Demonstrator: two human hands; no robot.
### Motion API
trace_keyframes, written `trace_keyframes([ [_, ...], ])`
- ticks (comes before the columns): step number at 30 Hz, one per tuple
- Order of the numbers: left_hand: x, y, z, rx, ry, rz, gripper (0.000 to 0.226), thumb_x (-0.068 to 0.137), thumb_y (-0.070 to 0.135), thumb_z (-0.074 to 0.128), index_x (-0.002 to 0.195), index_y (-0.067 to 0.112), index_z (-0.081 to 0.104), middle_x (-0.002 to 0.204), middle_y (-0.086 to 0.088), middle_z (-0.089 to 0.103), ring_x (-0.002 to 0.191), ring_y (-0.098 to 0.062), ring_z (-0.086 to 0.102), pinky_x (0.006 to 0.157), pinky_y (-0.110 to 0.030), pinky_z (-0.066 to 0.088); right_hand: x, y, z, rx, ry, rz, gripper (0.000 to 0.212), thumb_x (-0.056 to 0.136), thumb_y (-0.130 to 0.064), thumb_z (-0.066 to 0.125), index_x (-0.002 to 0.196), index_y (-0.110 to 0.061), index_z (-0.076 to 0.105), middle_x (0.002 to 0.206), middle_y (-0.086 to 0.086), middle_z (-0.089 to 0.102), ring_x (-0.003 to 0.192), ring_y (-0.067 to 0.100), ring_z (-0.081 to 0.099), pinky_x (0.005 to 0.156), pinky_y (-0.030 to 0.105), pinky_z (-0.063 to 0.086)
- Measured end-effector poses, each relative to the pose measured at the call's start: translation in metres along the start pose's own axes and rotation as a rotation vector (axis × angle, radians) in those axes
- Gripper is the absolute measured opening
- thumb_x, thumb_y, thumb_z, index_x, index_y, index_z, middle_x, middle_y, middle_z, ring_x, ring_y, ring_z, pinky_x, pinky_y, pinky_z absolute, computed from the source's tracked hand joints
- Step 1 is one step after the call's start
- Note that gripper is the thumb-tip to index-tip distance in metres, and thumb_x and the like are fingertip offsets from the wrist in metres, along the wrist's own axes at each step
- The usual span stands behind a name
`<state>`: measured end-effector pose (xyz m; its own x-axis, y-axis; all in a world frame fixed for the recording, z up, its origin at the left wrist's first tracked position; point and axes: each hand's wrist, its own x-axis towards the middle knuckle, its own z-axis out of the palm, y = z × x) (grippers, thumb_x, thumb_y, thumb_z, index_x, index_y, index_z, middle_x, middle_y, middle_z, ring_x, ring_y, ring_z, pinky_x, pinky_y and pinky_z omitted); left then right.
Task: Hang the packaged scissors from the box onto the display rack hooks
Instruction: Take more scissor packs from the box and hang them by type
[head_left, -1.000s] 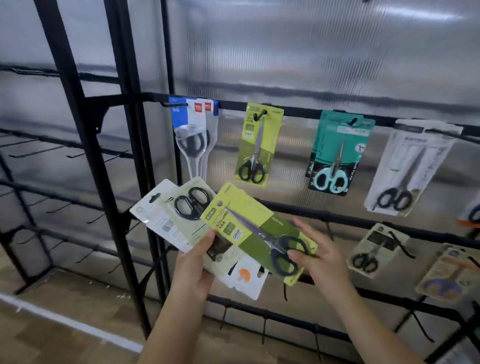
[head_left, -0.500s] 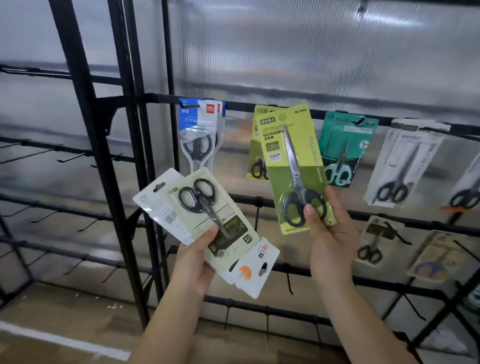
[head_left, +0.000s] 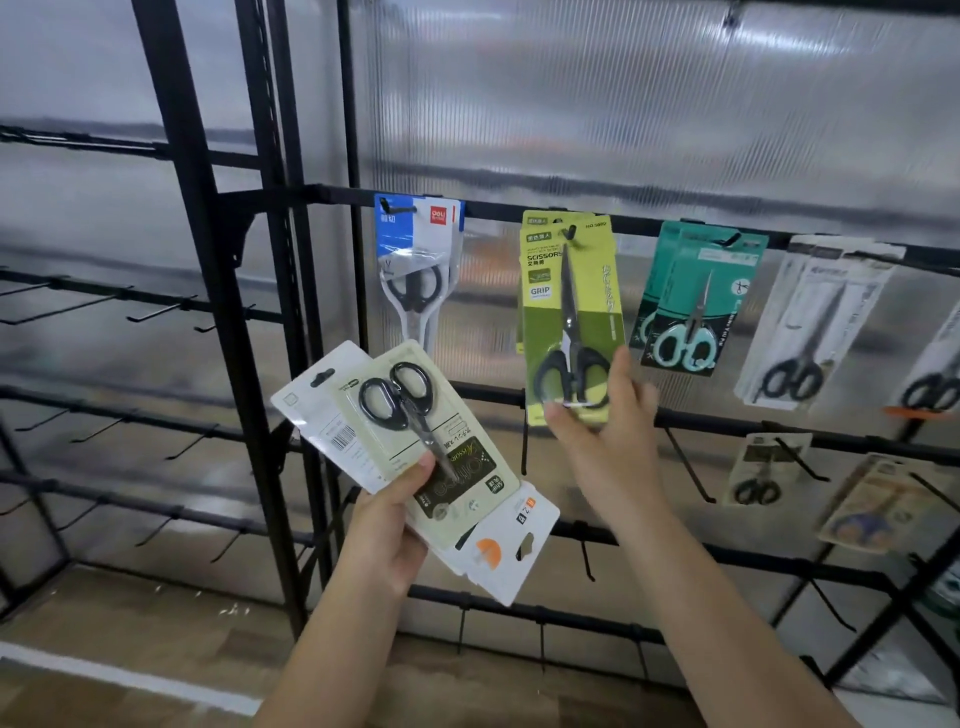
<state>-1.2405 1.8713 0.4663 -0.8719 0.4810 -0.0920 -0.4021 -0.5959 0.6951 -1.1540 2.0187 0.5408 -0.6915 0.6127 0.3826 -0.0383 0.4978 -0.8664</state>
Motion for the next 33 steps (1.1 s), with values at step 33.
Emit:
trace_keyframes([
  [33,-0.01,-0.023,-0.023,0.012,-0.047,-0.025,0.076,0.066,0.032,0.079,0.134,0.011,0.051,0.121,-0.015,0.065,0.105,-0.031,0.065,0.072,-0.044,0.057,-0.023,0.069,-0.016,0.363,0.047,0.328,0.022,0.089,-0.004,0.057,0.087,-0.025,0.063,0.089,-0.007,0.07,0.08,0.014,0.065,0.058,0.027,0.048],
])
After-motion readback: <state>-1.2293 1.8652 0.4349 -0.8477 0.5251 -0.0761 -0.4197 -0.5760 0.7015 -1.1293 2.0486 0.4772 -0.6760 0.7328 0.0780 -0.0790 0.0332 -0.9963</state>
